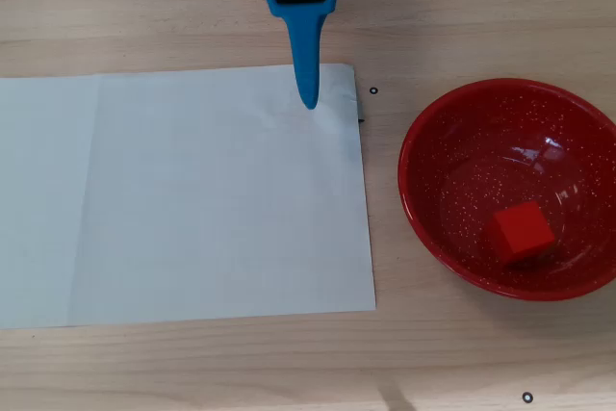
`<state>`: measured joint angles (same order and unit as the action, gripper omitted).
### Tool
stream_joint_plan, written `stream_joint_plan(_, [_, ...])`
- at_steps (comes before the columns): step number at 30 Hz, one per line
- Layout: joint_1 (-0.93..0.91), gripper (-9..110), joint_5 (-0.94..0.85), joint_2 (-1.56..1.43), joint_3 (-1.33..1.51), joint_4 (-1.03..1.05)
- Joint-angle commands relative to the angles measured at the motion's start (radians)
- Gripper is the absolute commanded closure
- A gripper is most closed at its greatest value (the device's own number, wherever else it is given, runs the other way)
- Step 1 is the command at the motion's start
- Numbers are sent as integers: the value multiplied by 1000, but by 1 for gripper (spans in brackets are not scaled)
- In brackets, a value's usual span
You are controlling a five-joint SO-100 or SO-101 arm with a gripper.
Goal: Grasp the red cube and put it in the red bowl
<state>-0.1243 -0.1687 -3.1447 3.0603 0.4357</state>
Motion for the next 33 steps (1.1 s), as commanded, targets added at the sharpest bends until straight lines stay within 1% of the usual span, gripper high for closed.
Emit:
stream_joint_plan(1, [23,101,31,-64,80,-69])
stream_joint_plan(7, [25,101,-11,-101,80,147])
stream_joint_plan(12, [32,101,-26,-141,80,385])
stream_joint_plan(14, [37,101,-26,-149,80,449])
stream_joint_plan(33, [38,101,-60,-149,80,480])
